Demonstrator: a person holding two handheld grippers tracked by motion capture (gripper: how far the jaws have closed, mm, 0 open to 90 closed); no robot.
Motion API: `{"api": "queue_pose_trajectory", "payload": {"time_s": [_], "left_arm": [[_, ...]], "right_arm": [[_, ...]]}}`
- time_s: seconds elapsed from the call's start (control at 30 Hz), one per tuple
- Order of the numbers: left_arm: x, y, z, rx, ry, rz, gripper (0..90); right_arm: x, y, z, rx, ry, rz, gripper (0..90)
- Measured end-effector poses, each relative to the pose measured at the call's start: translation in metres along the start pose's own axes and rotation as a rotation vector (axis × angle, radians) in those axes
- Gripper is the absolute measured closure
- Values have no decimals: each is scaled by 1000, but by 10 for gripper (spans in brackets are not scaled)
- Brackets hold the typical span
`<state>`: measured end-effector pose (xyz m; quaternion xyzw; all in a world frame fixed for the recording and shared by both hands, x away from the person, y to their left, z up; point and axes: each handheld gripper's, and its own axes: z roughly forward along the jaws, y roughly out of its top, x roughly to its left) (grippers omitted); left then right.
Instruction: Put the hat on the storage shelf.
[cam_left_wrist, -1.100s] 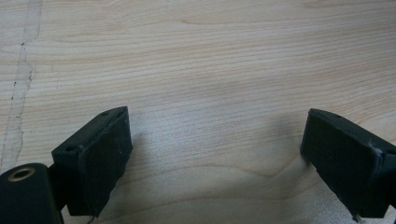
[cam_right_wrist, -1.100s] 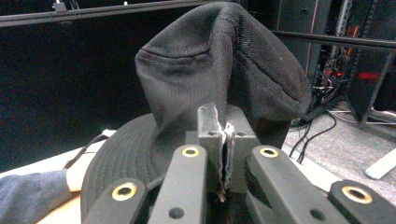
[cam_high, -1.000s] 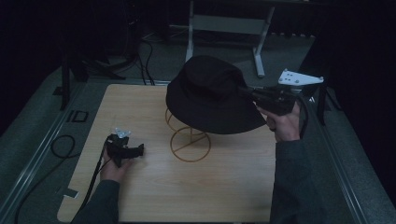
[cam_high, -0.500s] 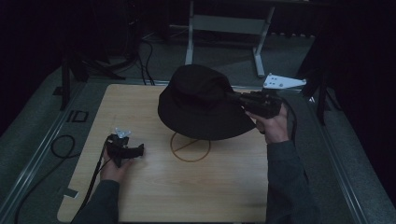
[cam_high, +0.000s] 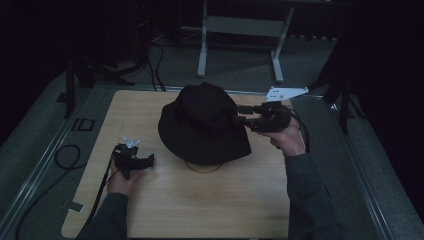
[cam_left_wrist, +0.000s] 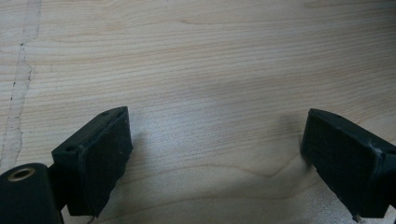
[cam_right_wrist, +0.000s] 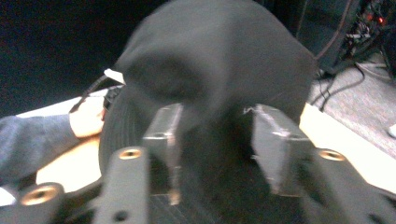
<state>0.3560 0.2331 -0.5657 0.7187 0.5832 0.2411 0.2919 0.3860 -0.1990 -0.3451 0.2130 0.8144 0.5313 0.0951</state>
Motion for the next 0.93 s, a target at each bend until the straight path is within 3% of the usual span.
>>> {"api": "queue_pose_trajectory", "payload": {"time_s": [0.07,0.23,0.43,0.53,0.73,0.93], "left_arm": [[0,0,0,0,-1,0,91],[0,0,0,-1,-1,1,91],[0,0,0,-1,-1,1,91],[0,0,0,0,-1,1,91],[0,0,0,0,-1,1,91],[0,0,0,-1,-1,1,91]], "right_arm": [[-1,-3,2,17,-12,7,448],[-1,-6,6,30,3,2,474],[5,-3,14,34,3,-14,622],[9,1,17,3,-8,-27,658],[7,3,10,-36,7,-1,461],[6,3,-8,-69,2,-3,402]]}}
